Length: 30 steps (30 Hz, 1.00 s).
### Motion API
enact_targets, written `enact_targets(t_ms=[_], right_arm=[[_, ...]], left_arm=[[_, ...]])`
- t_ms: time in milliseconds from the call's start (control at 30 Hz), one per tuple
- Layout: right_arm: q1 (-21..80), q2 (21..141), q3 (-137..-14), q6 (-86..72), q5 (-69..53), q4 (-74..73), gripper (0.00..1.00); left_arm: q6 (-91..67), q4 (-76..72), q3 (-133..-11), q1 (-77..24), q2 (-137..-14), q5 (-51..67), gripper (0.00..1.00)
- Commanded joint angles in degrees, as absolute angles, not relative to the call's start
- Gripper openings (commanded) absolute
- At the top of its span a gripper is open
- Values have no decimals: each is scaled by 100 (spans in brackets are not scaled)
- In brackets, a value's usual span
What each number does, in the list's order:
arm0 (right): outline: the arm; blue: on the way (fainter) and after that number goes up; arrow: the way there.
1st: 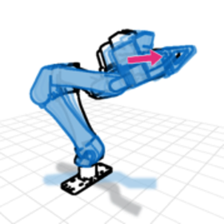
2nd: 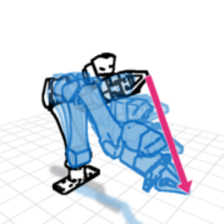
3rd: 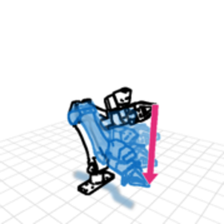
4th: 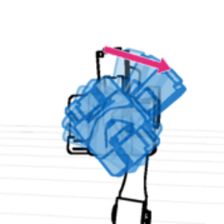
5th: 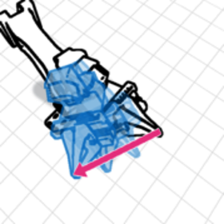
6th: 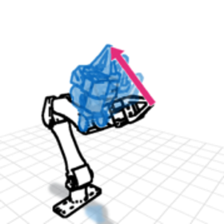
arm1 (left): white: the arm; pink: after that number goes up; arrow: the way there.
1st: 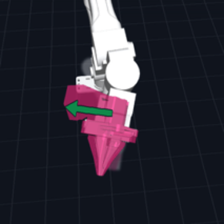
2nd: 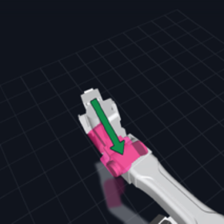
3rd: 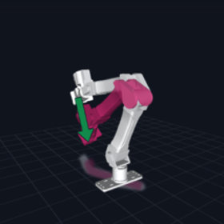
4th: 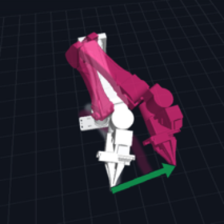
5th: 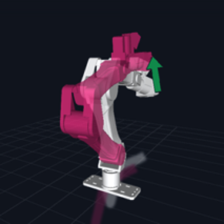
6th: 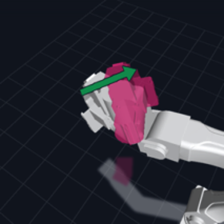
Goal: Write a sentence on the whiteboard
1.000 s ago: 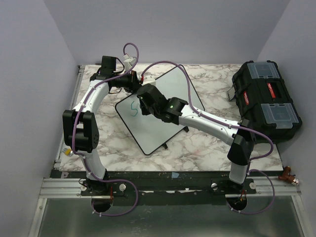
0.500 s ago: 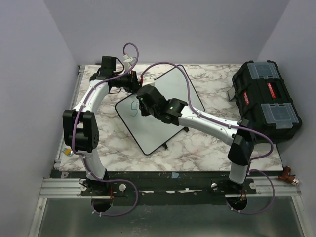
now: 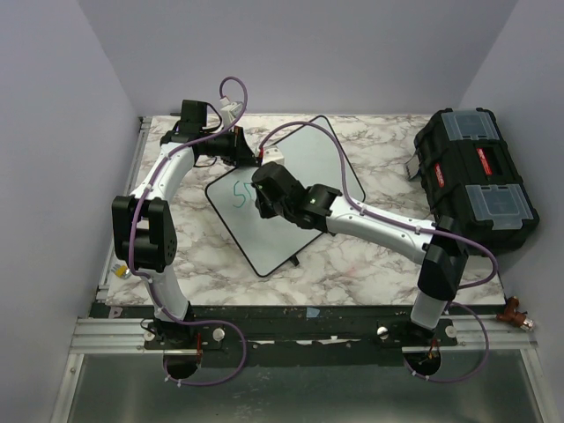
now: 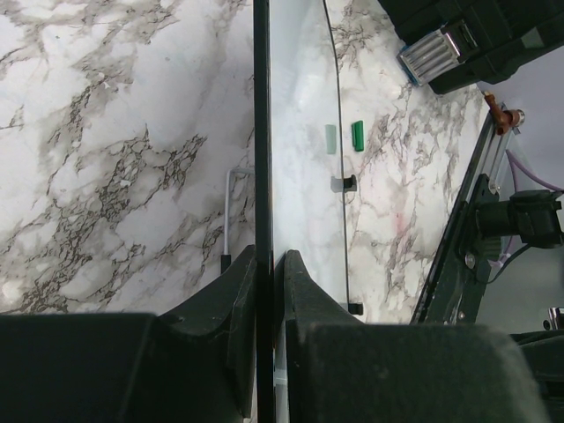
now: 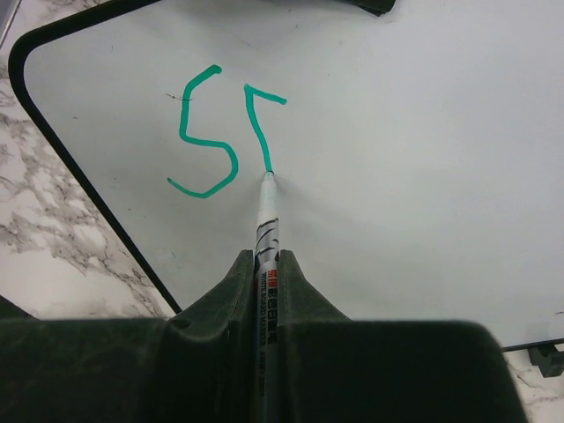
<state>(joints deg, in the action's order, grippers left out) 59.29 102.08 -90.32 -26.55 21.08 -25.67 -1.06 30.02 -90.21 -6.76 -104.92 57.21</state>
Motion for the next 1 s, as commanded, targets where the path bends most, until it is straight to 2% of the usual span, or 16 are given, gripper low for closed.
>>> enact_targets(t_ms=[0, 467, 967], right_arm=[[5924, 10174, -8925, -2778, 1940, -2644, 1], [5926, 9976, -9325, -2697, 2411, -2357, 1], [5909, 10533, -9861, -2566, 2725, -2420, 1]], left_arm=[[360, 2892, -9109, -738, -10459, 5808, 0], [395, 2937, -9140, -739, -10477, 5807, 0], [422, 2997, -9172, -731, -10503, 5829, 0]])
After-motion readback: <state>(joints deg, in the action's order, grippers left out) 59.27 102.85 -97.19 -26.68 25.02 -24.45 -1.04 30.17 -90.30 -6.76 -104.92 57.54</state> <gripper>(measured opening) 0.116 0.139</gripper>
